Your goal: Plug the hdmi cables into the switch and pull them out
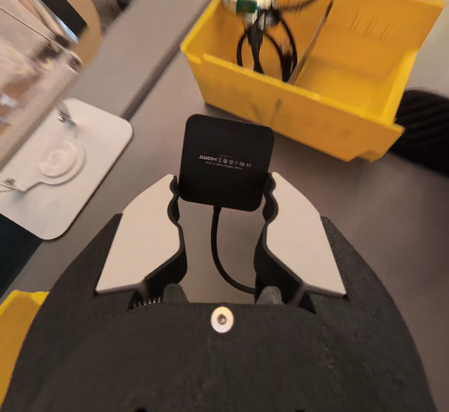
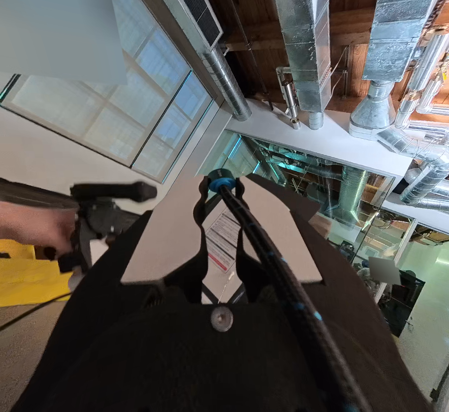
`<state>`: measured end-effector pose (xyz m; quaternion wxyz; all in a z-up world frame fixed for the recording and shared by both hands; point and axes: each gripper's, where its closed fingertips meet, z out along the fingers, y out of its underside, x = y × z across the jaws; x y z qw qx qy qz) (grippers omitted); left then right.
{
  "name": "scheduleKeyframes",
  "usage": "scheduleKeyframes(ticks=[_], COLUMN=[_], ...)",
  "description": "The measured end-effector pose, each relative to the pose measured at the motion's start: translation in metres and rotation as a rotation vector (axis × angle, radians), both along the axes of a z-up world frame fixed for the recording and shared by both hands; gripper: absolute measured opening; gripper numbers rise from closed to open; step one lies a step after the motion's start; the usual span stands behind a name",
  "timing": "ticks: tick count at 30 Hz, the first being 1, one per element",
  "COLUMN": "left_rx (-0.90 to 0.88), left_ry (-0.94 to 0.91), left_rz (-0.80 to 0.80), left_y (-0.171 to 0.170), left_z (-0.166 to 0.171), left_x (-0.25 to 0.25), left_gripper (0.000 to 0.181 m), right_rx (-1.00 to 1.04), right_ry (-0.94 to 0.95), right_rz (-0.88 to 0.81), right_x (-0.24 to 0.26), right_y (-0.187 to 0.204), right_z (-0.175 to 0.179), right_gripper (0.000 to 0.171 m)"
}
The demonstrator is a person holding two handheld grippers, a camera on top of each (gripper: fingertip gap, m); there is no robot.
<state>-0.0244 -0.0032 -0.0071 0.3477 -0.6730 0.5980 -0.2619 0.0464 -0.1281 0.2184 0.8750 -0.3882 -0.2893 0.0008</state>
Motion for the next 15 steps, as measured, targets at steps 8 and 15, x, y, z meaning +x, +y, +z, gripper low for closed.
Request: scheduleKeyframes(ticks=[8,15], left_rx=[0.007,-0.134], left_ry=[-0.305,-0.443], left_rz=[0.121,0.123], left_y=[-0.009,-0.009], left_z=[0.093,0.098], left_x=[-0.043,-0.059], left_gripper=[0.068,0.068], right_rx=[-0.046,-0.094], right_ry=[-0.202,-0.343], right_rz=[-0.066,-0.132], right_x=[-0.081,-0.114], right_y=[0.032,0.051], right_z=[-0.054,-0.092], right_gripper=[0.021,0.021])
